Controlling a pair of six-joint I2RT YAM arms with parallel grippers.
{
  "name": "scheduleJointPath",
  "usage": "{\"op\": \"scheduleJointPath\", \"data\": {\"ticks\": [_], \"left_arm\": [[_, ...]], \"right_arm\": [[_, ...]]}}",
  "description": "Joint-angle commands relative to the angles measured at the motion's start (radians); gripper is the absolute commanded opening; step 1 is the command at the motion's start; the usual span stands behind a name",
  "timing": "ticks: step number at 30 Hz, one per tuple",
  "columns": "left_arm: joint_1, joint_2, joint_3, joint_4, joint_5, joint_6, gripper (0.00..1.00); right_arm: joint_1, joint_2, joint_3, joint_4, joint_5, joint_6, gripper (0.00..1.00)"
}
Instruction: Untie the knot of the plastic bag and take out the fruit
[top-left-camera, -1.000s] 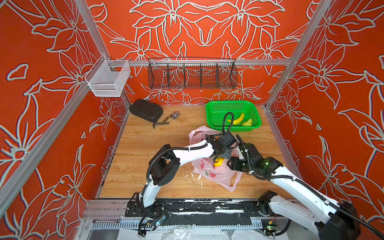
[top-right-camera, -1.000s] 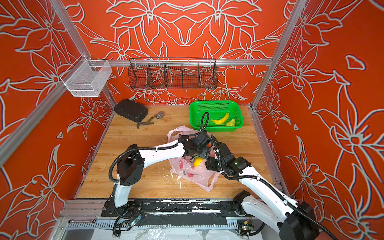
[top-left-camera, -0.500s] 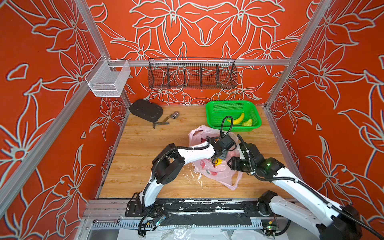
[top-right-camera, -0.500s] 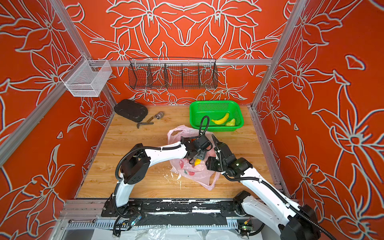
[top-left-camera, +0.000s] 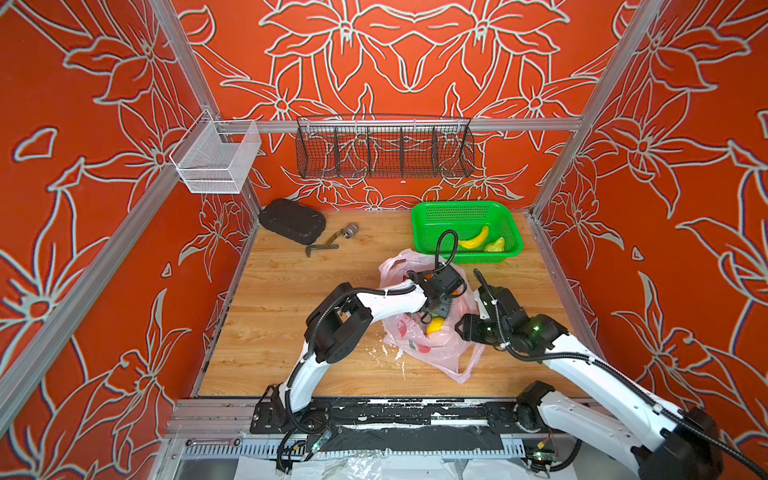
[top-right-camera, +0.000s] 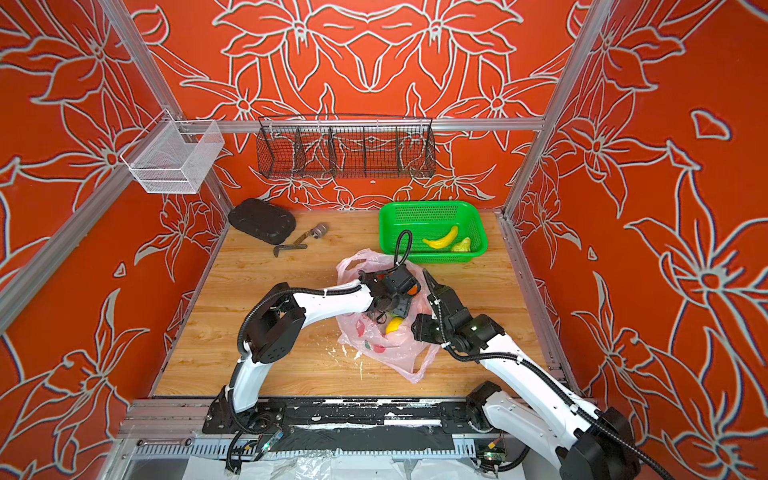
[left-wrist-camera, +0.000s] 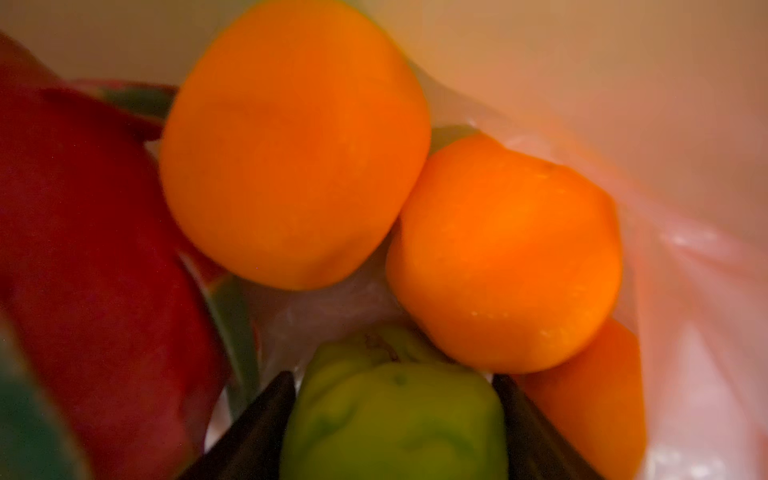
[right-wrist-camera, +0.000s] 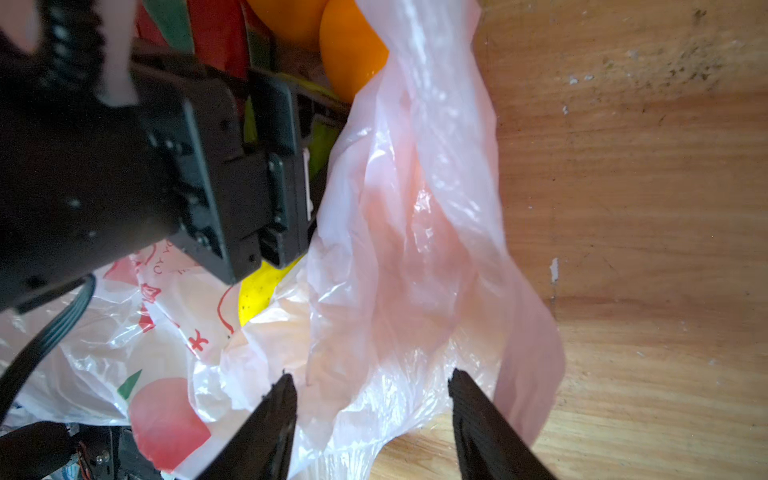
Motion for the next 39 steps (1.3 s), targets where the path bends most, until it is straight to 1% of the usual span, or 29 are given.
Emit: {"op": "scheduleJointPath", "data": {"ticks": [1,4,9,11,14,16,18,20,22,24,26,27,28,29,31,33,35,36,37,38,39], "left_arm": [[0.004,0.019,-0.002,-0.040,0.023,-0.006,0.59],[0.007,-0.012,-0.012,-0.031,0.035,-0.005,0.56],[0.017,-0.113,-0.046,0.007,0.076,0.010,0.55],[0.023,-0.159,-0.060,0.028,0.094,0.017,0.55],[0.033,-0.230,-0.080,0.053,0.112,0.036,0.55],[0.039,-0.279,-0.098,0.079,0.132,0.052,0.55],[0.046,-0.335,-0.125,0.128,0.174,0.063,0.54],[0.063,-0.385,-0.141,0.174,0.214,0.047,0.54],[0.088,-0.421,-0.134,0.217,0.284,0.027,0.54],[0.105,-0.449,-0.133,0.294,0.365,0.035,0.54],[0.116,-0.462,-0.137,0.385,0.402,0.041,0.54],[0.126,-0.458,-0.127,0.415,0.414,0.020,0.54],[0.140,-0.450,-0.108,0.426,0.424,-0.009,0.54],[0.156,-0.436,-0.069,0.412,0.440,-0.049,0.54],[0.184,-0.396,0.020,0.335,0.455,-0.148,0.54],[0.207,-0.347,0.118,0.273,0.513,-0.226,0.53],[0.221,-0.313,0.174,0.251,0.570,-0.293,0.52],[0.226,-0.299,0.192,0.256,0.605,-0.317,0.52],[0.228,-0.290,0.203,0.256,0.631,-0.336,0.52],[0.230,-0.282,0.216,0.262,0.656,-0.348,0.52],[0.230,-0.278,0.222,0.269,0.680,-0.359,0.52]], "right_arm": [[0.009,-0.013,0.029,-0.028,0.029,0.021,0.61],[0.007,-0.030,0.048,-0.027,0.062,0.043,0.66],[0.000,-0.074,0.103,-0.044,0.131,0.062,0.77],[-0.011,-0.080,0.141,-0.049,0.138,0.057,0.85],[-0.044,-0.071,0.200,-0.051,0.111,0.042,0.88],[-0.078,-0.059,0.241,-0.045,0.071,0.038,0.90],[-0.127,-0.049,0.279,-0.022,-0.011,0.037,0.90],[-0.184,-0.042,0.307,0.009,-0.090,0.040,0.90],[-0.245,-0.044,0.316,0.069,-0.180,0.058,0.90],[-0.300,-0.041,0.324,0.148,-0.271,0.105,0.90],[-0.325,-0.026,0.344,0.234,-0.351,0.132,0.90],[-0.327,-0.021,0.349,0.285,-0.381,0.120,0.89],[-0.325,-0.023,0.348,0.324,-0.392,0.085,0.89],[-0.327,-0.028,0.344,0.358,-0.374,0.024,0.89],[-0.327,-0.051,0.316,0.420,-0.284,-0.143,0.89],[-0.326,-0.088,0.221,0.582,-0.212,-0.344,0.89],[-0.326,-0.127,0.090,0.834,-0.253,-0.521,0.90],[-0.325,-0.138,0.021,0.972,-0.267,-0.578,0.92],[-0.326,-0.137,-0.011,1.054,-0.266,-0.612,0.94],[-0.325,-0.128,-0.022,1.092,-0.280,-0.657,0.95],[-0.325,-0.109,-0.014,1.091,-0.318,-0.713,0.95]]}}
